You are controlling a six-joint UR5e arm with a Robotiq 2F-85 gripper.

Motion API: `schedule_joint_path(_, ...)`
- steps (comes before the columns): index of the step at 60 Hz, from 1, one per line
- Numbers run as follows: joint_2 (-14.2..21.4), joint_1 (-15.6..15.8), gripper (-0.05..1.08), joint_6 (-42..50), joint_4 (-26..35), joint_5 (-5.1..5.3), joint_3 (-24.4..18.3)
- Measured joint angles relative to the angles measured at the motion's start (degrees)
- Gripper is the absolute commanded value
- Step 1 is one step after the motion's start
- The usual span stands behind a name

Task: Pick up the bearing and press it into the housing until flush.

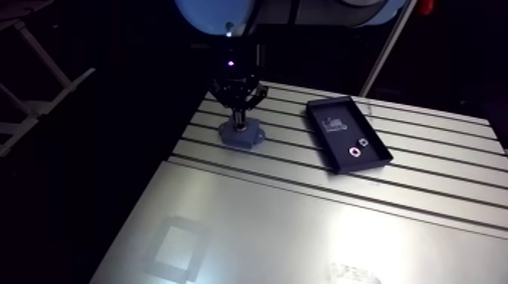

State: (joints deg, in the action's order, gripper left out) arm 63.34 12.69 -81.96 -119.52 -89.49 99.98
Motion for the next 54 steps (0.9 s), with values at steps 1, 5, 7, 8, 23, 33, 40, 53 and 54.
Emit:
schedule_joint_path(1, 0.0, 0.0, 1.0, 0.0, 0.0, -0.02, 0.0)
schedule_joint_path(5, -0.1, 0.0, 1.0, 0.0, 0.0, -0.09, 0.0)
schedule_joint_path(7, -0.1, 0.0, 1.0, 0.0, -0.1, -0.12, 0.0)
schedule_joint_path(8, -0.2, 0.0, 1.0, 0.0, -0.1, -0.12, 0.1)
schedule_joint_path(23, -0.5, 0.0, 1.0, -0.1, -0.2, -0.21, 0.2)
schedule_joint_path(33, -0.5, 0.0, 1.0, -0.1, -0.2, -0.13, 0.2)
schedule_joint_path(40, -0.5, 0.0, 1.0, -0.2, -0.3, -0.07, 0.3)
schedule_joint_path(53, -0.5, 0.0, 1.0, -0.3, -0.7, -0.02, 0.3)
schedule_joint_path(54, -0.5, 0.0, 1.0, -0.3, -0.7, -0.02, 0.3)
